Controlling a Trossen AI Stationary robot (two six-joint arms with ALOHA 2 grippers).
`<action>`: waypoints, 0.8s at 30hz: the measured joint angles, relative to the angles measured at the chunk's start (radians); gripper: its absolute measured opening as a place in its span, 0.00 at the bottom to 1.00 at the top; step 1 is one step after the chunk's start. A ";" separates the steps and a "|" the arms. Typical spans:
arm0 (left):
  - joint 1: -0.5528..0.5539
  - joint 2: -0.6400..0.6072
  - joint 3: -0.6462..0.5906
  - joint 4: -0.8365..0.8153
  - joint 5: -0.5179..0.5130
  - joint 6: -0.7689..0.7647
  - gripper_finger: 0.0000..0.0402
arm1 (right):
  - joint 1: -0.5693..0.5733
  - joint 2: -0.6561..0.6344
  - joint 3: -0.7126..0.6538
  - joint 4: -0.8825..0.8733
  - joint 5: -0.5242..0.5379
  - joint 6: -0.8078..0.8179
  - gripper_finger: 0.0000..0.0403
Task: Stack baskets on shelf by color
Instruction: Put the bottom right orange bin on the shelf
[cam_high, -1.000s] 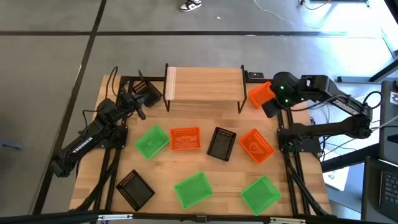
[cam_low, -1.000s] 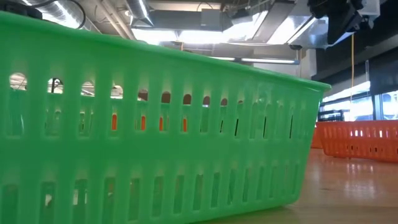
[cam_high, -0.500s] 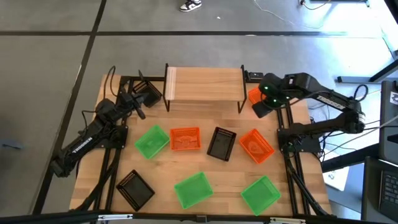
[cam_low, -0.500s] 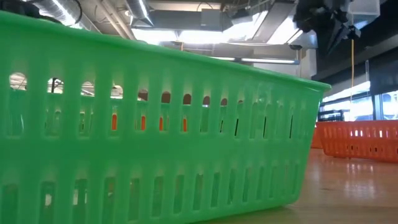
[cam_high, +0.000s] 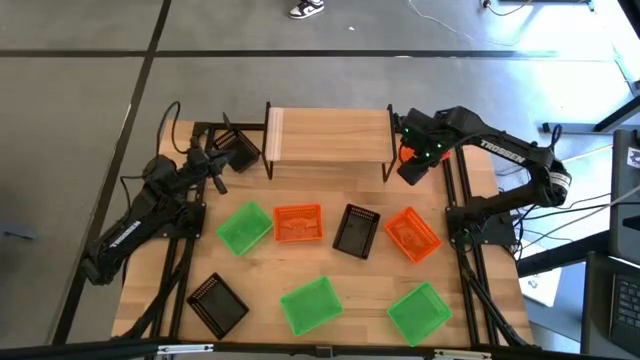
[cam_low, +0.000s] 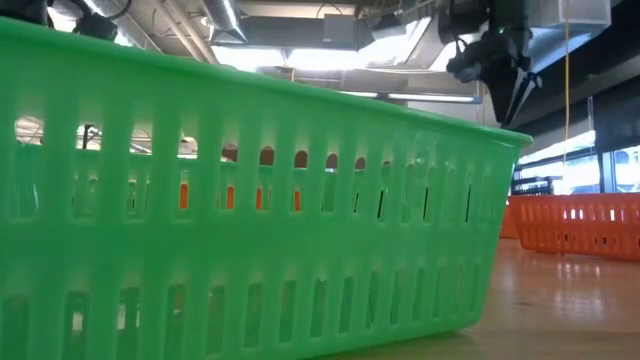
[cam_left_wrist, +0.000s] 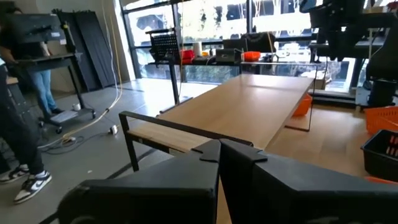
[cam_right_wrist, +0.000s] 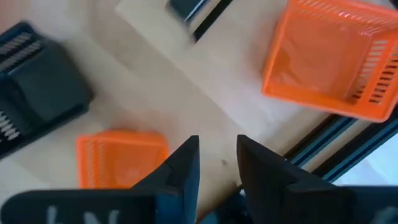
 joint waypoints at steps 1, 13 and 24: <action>0.000 0.000 0.014 -0.022 -0.004 0.001 0.00 | -0.013 0.005 -0.004 0.017 0.000 -0.013 0.26; 0.000 0.000 0.126 -0.123 -0.007 0.002 0.00 | -0.120 0.015 -0.264 0.222 -0.061 -0.155 0.26; 0.000 0.001 0.128 -0.153 -0.008 0.002 0.00 | -0.060 0.015 -0.366 0.268 -0.232 -0.479 0.26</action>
